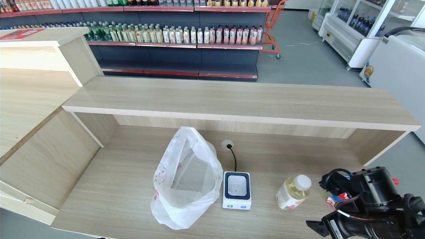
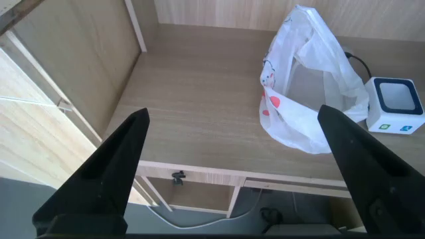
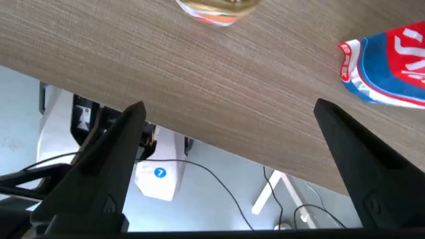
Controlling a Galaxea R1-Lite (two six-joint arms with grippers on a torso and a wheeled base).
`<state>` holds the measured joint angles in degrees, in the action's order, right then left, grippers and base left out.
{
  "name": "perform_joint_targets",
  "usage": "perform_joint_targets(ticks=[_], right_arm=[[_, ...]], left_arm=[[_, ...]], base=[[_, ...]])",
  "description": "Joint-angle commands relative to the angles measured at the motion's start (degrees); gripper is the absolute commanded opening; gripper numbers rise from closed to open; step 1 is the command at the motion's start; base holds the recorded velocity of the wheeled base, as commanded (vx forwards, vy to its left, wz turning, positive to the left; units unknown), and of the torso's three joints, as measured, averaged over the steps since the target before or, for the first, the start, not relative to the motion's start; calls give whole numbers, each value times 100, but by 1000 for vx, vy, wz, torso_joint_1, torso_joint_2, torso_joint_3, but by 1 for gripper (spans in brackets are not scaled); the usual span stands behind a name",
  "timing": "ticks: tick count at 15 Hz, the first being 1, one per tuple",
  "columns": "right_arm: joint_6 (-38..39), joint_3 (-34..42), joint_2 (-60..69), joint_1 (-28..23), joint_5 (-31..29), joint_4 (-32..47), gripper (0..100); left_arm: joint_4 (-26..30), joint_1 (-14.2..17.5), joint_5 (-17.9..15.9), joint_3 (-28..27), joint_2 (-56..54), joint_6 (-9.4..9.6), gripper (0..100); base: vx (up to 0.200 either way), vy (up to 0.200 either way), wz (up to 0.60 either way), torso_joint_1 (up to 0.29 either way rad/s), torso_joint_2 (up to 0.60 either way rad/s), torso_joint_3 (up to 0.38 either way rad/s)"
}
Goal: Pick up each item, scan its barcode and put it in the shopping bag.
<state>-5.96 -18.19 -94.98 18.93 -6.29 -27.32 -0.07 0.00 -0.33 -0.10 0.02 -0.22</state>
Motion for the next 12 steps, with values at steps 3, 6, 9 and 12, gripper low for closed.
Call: perform_joint_targets(ticks=[3,6,9,12], right_arm=[[253,52,-1524,700,-461,-1751,100],[649,43,-2324,1086,-1269,-2867,100],[719,-9,-2429,1095,-1305,-2990,100],[728,8,-2781,963,-1305,-3693,100]], left_arm=[[-1,0,-2,1,-2,-4,100],[-1,0,-2,1,-2,-4,100],[-1,0,-2,1,-2,-4,100],[-1,0,-2,1,-2,-4,100]], base=[[0,0,0,0,0,0],[0,0,0,0,0,0],[0,0,0,0,0,0],[0,0,0,0,0,0]])
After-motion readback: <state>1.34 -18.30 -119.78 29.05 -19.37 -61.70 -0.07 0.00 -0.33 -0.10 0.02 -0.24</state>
